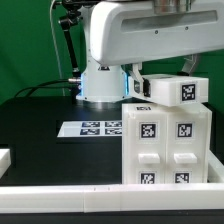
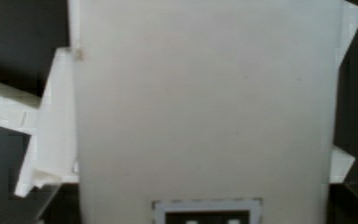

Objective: Assemble cabinet

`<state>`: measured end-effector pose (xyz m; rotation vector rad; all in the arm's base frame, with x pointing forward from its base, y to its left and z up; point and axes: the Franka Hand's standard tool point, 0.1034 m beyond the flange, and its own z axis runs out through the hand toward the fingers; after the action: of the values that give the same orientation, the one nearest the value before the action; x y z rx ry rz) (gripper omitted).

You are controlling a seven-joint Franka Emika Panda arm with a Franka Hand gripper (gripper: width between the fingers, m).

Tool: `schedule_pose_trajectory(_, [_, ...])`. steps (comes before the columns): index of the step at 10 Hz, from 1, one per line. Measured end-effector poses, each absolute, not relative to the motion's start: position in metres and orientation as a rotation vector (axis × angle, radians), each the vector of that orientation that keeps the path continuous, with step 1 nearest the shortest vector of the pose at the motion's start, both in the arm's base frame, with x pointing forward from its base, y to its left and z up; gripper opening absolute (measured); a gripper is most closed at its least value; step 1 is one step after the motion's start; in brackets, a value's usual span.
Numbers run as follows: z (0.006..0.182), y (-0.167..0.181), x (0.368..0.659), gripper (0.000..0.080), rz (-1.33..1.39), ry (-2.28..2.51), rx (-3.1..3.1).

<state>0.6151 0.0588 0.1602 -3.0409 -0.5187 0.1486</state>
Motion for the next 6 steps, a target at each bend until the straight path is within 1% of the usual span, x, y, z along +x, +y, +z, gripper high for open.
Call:
schedule_pose_trajectory(2, [0.1602, 0.0590, 0.6151, 0.0560, 0.149, -0.493, -3.045])
schedule_pose_trajectory(6, [0.1599, 0.0608, 0.6152, 0.0560, 0.158, -0.072, -3.096])
